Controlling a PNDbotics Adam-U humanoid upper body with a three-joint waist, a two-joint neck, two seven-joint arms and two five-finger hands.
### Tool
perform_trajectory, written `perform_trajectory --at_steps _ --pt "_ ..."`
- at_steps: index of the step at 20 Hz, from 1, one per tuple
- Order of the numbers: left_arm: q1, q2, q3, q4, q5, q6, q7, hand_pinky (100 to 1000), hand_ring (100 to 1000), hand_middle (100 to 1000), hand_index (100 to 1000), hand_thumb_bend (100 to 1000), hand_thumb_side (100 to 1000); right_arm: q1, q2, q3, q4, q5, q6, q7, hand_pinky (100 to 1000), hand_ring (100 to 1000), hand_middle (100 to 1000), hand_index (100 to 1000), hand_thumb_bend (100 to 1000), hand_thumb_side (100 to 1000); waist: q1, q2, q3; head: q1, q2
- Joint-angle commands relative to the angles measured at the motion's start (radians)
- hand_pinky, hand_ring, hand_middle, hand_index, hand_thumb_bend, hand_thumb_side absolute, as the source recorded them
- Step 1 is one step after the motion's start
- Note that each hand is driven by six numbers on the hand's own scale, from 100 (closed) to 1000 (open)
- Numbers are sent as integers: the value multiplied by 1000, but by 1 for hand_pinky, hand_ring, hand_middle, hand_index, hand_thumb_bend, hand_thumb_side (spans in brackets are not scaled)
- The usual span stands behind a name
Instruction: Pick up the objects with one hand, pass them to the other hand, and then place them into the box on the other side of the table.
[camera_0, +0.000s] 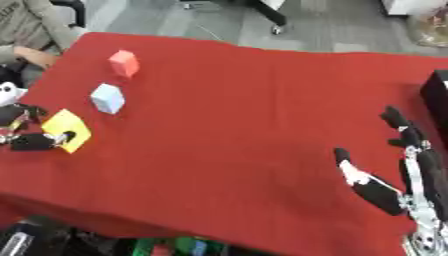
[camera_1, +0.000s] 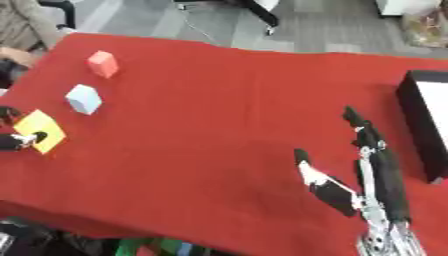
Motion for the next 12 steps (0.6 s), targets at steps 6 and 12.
perform_trajectory --at_steps 6,12 --pt "-7 -3 14 -6 12 13 32 723 593 589 785 264 324 -13 3 -2 -3 -3 -3 -9 711 874 838 990 425 501 3 -6 -2 2 -3" --pt "-7 -28 33 -50 110 30 159 695 488 463 668 100 164 -14 3 -2 -4 -3 -5 -9 712 875 839 990 421 502 0 -3 1 -1 -3"
